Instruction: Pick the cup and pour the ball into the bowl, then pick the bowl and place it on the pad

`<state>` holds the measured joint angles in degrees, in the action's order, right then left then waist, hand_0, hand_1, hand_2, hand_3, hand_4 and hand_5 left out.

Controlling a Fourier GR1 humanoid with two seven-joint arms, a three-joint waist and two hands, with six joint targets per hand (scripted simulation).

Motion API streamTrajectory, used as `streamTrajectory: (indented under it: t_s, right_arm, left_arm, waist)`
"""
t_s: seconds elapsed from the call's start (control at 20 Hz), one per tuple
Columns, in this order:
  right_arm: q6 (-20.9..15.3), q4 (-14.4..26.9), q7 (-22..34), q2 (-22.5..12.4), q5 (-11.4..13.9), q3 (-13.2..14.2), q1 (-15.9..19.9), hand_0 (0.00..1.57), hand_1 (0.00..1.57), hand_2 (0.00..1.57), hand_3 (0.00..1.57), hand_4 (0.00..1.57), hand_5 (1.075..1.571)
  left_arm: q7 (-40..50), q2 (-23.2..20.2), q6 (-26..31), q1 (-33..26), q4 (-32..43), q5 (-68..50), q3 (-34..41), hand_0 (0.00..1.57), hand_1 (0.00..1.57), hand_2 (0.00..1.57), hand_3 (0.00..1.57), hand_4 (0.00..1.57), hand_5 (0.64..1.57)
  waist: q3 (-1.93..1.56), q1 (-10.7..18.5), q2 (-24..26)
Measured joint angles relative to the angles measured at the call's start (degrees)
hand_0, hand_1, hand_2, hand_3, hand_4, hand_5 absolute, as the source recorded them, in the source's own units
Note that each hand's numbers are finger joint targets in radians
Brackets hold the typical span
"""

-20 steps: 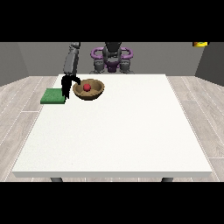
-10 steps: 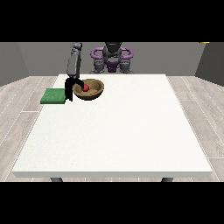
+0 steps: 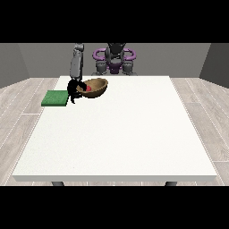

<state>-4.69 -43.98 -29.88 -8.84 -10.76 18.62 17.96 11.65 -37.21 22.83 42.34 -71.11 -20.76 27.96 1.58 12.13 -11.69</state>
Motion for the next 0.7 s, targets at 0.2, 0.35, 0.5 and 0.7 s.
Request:
streamTrajectory:
  t_s: [0.2, 0.35, 0.5, 0.7]
  right_arm:
    - [-2.9, -1.6, 4.3, -0.7, 1.1, -1.9, -0.4, 1.57, 1.57, 1.57, 1.18, 1.00, 1.545]
    - [-3.4, -3.0, 11.1, -1.8, 0.6, -3.2, 0.0, 1.57, 1.57, 1.57, 1.04, 1.03, 1.556]
    - [-2.4, -4.7, 17.8, -5.9, 1.1, -4.4, -0.3, 1.57, 1.57, 1.57, 0.97, 1.06, 1.556]
    - [-1.8, -4.8, 26.5, -16.2, 3.4, -3.9, 1.0, 1.57, 1.57, 1.57, 0.71, 1.06, 1.566]
  left_arm:
    - [-0.2, -0.3, 0.3, -1.1, 1.3, 0.0, 0.5, 0.00, 0.00, 0.00, 0.00, 1.19, 1.526]
    - [-0.4, -0.8, 0.7, -2.1, 2.8, 0.1, 0.9, 0.00, 0.00, 0.00, 0.00, 1.20, 1.534]
    - [-1.0, -1.6, 0.8, -3.1, 4.3, 0.4, 1.8, 0.00, 0.00, 0.00, 0.00, 1.20, 1.538]
    - [-2.3, -2.0, 0.5, -4.5, 5.9, 1.4, 2.2, 0.00, 0.00, 0.00, 0.00, 1.20, 1.544]
  waist:
    - [-1.01, -0.1, 1.3]
    - [-1.89, -0.6, 2.5]
    - [-1.80, -2.3, 3.3]
    - [-1.54, -5.3, 3.5]
